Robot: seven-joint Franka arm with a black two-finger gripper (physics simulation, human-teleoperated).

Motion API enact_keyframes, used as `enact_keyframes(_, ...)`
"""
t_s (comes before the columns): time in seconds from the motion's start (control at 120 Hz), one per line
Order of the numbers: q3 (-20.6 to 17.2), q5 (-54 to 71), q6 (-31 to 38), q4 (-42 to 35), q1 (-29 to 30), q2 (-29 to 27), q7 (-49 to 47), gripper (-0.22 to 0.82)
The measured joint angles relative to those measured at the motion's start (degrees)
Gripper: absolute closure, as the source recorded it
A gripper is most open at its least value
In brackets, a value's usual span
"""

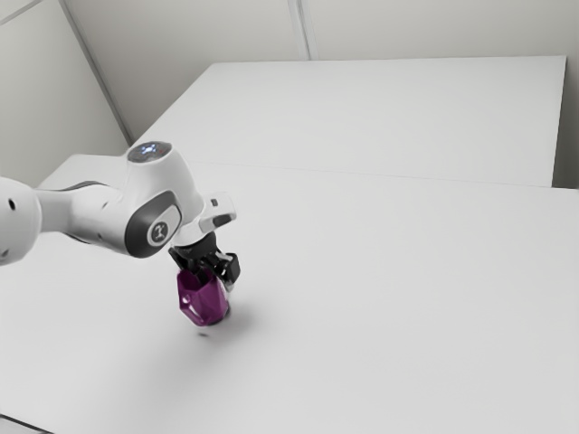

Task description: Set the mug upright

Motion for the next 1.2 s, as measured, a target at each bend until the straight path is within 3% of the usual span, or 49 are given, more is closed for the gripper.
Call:
enact_keyframes(0.333, 0.0, 0.2, -10.03, 6.43, 0.14, -0.58, 0.11, 0.21)
enact_keyframes(0.692, -0.33, 0.36, -23.74, 19.54, 0.1, -0.25, -0.05, 0.05)
enact_keyframes(1.2, -0.43, 0.02, -35.01, 39.06, 0.0, 5.35, -0.2, 0.0)
